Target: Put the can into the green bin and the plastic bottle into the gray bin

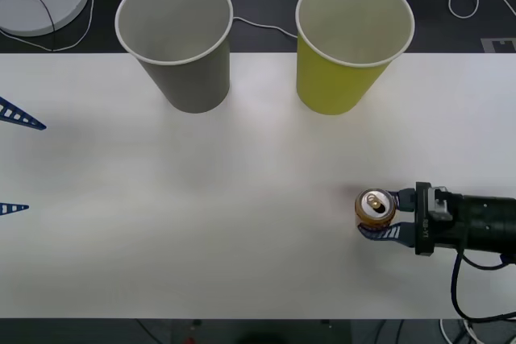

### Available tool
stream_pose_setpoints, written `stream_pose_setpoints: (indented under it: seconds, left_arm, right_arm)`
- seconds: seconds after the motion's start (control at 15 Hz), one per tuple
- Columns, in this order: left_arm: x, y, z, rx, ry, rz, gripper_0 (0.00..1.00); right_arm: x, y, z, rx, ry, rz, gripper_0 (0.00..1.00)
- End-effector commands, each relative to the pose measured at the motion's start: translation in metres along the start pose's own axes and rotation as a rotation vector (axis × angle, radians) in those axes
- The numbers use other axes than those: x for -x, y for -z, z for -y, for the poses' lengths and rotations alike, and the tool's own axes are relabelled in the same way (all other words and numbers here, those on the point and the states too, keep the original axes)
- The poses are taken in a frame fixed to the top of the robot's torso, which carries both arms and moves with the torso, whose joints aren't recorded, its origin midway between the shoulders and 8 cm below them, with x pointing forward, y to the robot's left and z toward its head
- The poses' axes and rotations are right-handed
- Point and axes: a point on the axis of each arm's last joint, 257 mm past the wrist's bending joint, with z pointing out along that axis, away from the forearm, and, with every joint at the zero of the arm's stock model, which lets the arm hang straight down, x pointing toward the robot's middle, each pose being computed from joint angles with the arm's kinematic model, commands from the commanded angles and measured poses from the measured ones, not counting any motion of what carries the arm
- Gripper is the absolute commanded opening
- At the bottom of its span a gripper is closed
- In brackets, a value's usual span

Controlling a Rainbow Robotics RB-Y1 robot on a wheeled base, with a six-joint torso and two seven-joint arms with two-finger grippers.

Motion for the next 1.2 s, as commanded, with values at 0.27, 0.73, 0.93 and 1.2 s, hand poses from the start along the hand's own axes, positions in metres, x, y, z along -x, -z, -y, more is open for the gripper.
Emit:
stream_pose_setpoints:
  seconds: [0.27,0.73,0.93,1.2]
  left_arm:
    - [0.000,0.000,0.000,0.000,0.000,0.000,1.00]
    - [0.000,0.000,0.000,0.000,0.000,0.000,1.00]
    - [0.000,0.000,0.000,0.000,0.000,0.000,1.00]
    - [0.000,0.000,0.000,0.000,0.000,0.000,1.00]
  right_arm:
    - [0.032,0.026,0.006,-0.035,-0.107,-0.132,0.00]
    - [0.071,0.065,0.030,-0.073,-0.311,-0.271,0.00]
    - [0.086,0.082,0.043,-0.116,-0.384,-0.328,0.00]
    - [0.107,0.105,0.061,-0.188,-0.492,-0.399,0.00]
